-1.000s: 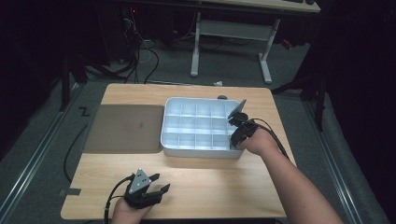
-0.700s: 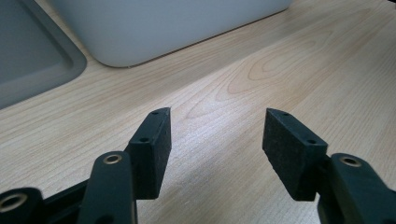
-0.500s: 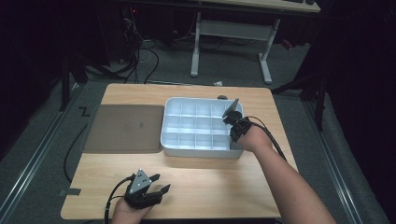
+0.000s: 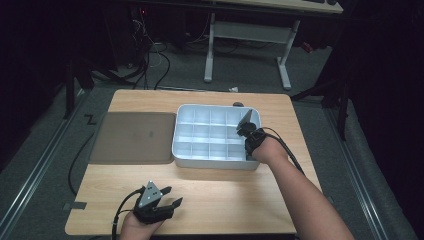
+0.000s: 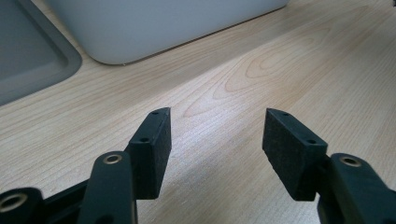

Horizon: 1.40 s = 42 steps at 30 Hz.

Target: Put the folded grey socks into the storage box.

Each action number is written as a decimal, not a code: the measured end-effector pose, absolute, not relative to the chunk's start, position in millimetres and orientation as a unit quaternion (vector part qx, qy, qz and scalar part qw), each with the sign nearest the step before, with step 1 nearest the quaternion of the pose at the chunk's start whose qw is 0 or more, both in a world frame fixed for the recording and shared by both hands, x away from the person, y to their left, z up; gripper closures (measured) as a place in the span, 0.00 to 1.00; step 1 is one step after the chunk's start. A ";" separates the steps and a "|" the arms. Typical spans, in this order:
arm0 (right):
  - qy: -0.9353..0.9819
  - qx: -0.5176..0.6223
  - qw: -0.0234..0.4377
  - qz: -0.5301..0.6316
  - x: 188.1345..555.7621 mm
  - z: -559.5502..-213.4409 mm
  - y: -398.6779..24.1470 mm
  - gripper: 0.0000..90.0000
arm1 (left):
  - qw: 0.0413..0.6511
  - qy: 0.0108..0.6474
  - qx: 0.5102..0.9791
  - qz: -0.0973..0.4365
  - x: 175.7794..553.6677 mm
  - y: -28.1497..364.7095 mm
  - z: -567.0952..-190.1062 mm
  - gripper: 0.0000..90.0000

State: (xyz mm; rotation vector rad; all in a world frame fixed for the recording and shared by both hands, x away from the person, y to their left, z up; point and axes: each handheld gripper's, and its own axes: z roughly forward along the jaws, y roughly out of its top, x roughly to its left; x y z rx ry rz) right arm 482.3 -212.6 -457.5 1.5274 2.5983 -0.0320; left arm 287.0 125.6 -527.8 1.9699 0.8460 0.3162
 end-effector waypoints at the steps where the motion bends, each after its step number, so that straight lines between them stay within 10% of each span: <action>1: 0.861 0.504 0.065 -0.002 481.3 -453.7 -213.9 0.96 | 0.467 0.345 0.804 0.129 287.2 125.4 -527.9 0.48; 34: 0.856 0.515 0.051 -0.010 464.5 -465.3 -234.8 1.00 | 0.467 0.346 0.803 0.130 286.3 125.2 -527.7 0.48; 42: 0.853 0.520 0.052 0.020 462.2 -446.9 -237.5 0.88 | 0.466 0.343 0.805 0.130 285.8 123.5 -527.9 0.48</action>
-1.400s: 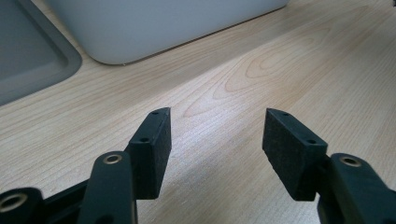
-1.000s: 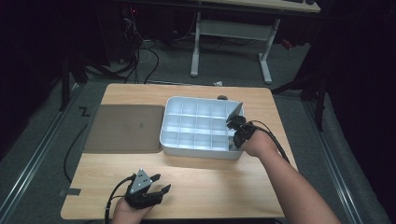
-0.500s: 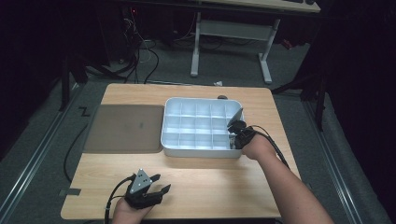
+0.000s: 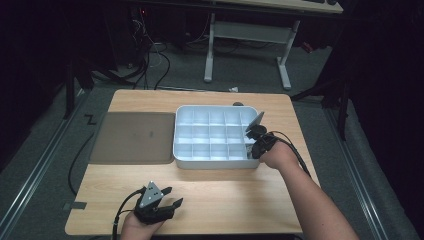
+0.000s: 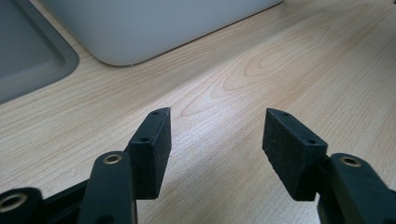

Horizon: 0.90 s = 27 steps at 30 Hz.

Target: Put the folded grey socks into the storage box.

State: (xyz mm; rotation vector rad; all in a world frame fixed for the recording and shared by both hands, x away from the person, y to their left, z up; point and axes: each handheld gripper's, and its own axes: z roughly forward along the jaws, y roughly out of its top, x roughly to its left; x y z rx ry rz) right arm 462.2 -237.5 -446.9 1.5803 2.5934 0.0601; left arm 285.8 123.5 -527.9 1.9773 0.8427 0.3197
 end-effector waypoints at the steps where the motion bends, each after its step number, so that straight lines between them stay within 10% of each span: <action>1: 0.852 0.520 0.053 0.026 462.1 -443.8 -237.4 0.87 | 0.466 0.343 0.805 0.130 285.7 123.4 -527.9 0.48; 27: 0.844 0.522 0.080 0.094 447.3 -412.6 -238.1 0.73 | 0.462 0.345 0.807 0.131 286.4 126.2 -528.4 0.48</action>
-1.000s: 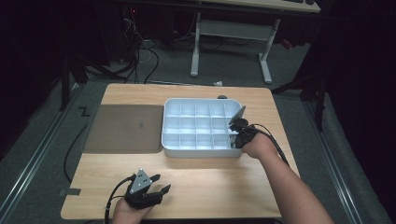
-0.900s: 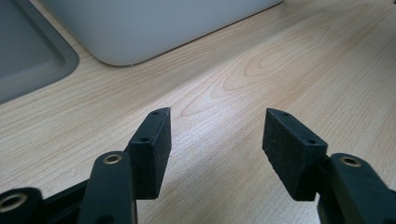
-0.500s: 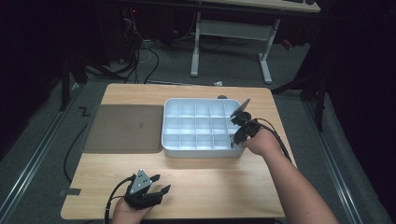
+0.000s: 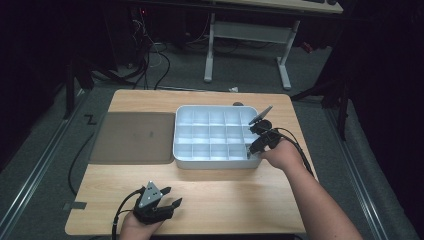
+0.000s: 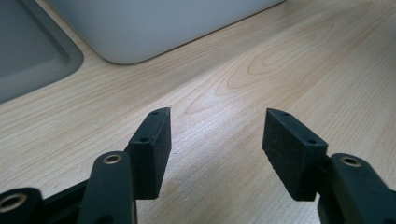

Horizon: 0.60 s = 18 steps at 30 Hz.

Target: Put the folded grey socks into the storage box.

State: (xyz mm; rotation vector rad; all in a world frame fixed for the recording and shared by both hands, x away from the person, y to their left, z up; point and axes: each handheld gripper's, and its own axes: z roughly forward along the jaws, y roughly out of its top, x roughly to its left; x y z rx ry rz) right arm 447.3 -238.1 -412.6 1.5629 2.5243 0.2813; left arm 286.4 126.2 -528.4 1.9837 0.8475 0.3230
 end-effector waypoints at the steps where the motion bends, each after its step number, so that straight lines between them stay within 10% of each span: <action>1: 0.843 0.523 0.075 0.097 445.9 -412.5 -238.8 0.74 | 0.462 0.345 0.806 0.132 286.4 126.1 -528.5 0.48; 18: 0.824 0.526 0.119 0.177 411.1 -408.0 -257.0 0.64 | 0.460 0.346 0.807 0.131 287.5 125.9 -530.2 0.48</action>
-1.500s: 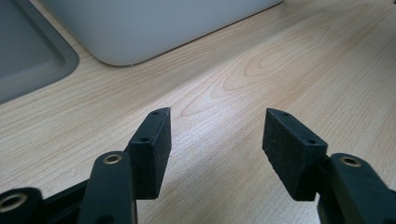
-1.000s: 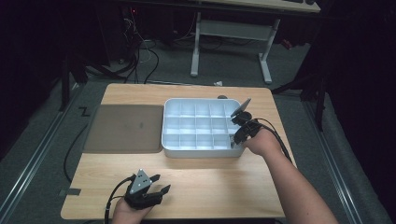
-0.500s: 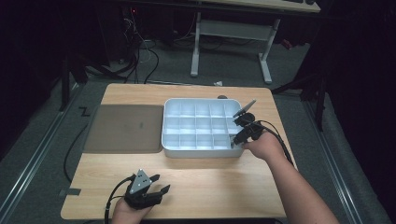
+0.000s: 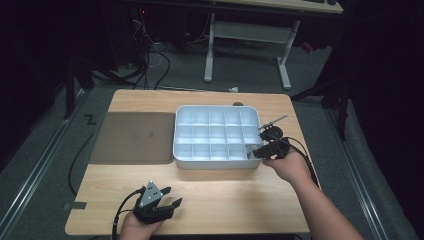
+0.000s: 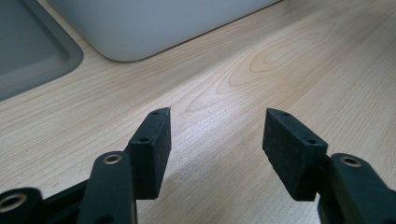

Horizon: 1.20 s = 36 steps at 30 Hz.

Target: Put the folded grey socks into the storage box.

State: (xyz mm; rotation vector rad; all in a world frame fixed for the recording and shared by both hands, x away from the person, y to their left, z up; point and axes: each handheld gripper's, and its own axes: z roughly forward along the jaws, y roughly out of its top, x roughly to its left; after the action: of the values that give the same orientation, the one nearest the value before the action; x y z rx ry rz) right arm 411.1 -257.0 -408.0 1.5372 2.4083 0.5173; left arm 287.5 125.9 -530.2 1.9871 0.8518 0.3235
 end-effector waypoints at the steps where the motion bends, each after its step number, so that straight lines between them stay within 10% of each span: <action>1: 0.824 0.523 0.121 0.181 408.7 -408.2 -258.3 0.63 | 0.460 0.347 0.807 0.131 287.6 126.1 -530.2 0.48; 36: 0.772 0.475 0.203 0.371 300.7 -502.0 -259.2 0.49 | 0.461 0.360 0.798 0.142 289.3 127.9 -531.9 0.46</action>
State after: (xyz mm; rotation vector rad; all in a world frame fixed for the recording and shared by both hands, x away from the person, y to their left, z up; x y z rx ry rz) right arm 300.7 -259.2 -502.0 1.3256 2.1534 1.0349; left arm 289.3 127.9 -531.9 1.9640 0.8860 0.3482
